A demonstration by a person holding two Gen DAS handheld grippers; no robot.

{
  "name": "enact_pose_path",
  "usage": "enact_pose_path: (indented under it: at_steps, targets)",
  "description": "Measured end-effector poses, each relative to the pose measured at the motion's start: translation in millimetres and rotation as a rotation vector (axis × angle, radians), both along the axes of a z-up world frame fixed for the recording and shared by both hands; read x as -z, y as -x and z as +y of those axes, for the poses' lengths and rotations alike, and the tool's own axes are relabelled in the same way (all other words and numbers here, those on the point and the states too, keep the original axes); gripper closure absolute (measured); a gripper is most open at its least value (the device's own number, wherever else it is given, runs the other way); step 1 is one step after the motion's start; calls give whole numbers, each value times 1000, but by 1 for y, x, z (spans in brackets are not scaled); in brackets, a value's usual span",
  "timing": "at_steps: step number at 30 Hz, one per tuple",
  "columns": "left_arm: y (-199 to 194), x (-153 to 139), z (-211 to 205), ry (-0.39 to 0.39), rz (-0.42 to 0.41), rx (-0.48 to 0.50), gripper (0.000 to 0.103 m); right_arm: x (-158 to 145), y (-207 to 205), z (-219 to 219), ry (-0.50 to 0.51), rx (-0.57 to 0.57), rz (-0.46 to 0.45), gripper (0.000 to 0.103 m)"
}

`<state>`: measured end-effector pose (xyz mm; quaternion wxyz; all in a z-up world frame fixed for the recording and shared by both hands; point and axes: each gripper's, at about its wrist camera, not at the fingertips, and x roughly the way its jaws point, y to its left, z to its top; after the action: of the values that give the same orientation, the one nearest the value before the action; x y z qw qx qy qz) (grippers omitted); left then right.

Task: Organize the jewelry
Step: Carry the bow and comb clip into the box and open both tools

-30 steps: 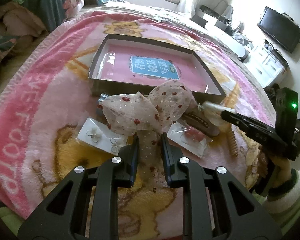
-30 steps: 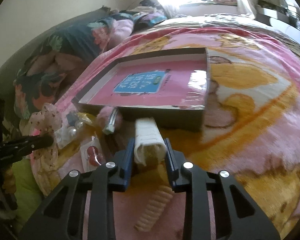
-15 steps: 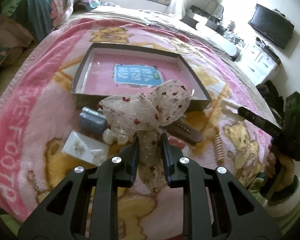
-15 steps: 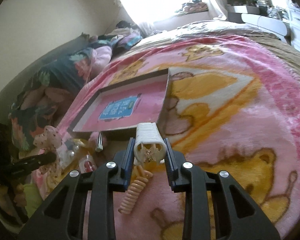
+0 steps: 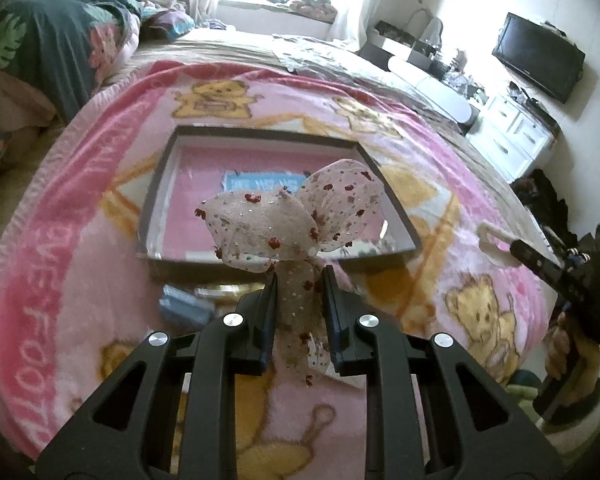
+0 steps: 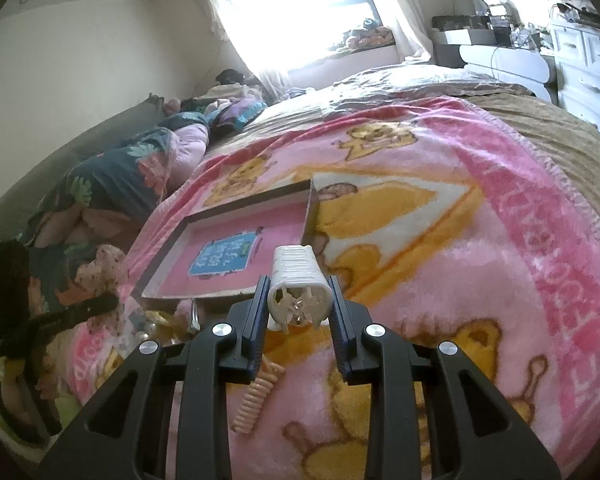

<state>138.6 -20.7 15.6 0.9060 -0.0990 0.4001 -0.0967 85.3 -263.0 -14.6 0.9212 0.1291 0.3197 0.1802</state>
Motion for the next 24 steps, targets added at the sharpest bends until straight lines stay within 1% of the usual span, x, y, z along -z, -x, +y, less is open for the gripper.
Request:
enact_pose_path:
  at_steps: [6,11,15,19,24]
  targets:
    - [-23,-11,13,-22,-24,-31,89,-12,-13,22,12,-32,-32,76]
    - [-44,-13,31,-24,-23,-67,89,-20,-27,43,18,-59,-45,76]
    - [-61,-8,44,-29,-12,-90,89,-21,-39,58,21,-73,-42,76]
    - [-76,1,56,-17,9,-109,89,-23,-53,74,26,-84,-39,76]
    - [-90,11,63,-10,25,-98,89,-20,-68,90,37,-86,-31,76]
